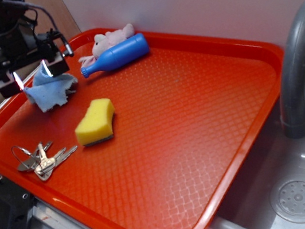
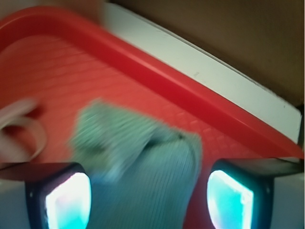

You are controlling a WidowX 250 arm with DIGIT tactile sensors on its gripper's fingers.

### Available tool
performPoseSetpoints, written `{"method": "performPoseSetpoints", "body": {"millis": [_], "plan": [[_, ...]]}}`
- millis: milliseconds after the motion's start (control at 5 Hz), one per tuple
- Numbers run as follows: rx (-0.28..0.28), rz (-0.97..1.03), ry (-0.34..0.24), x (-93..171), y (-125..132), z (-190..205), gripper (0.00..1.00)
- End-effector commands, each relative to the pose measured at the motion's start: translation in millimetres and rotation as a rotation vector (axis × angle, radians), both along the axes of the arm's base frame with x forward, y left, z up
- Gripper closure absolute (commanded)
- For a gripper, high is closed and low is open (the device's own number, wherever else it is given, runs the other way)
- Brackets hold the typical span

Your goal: Grab the blue cloth.

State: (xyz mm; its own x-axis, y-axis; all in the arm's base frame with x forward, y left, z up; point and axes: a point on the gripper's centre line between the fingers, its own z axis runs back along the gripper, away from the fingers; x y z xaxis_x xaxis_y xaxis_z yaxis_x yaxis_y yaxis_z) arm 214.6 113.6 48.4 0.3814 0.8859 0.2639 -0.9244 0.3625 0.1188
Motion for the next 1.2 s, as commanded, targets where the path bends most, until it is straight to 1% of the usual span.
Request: {"method": "performPoseSetpoints", "body": {"millis": [0, 200, 400, 600, 800, 1000], "plan": [[0.008, 0.048, 0.012, 10.8, 32.5, -16.1, 0.0], [0.01, -0.024, 0.049, 16.3, 25.3, -28.0, 0.0], [-0.012, -0.086, 0.069, 10.3, 21.9, -34.6, 1.0], [-0.026, -0.117, 0.066, 9.0, 18.3, -32.2, 1.0], [-0.014, -0.138, 0.061, 9.8, 14.3, -28.1, 1.0], [-0.013, -0.161, 0.055, 9.9, 10.0, -25.1, 1.0]]}}
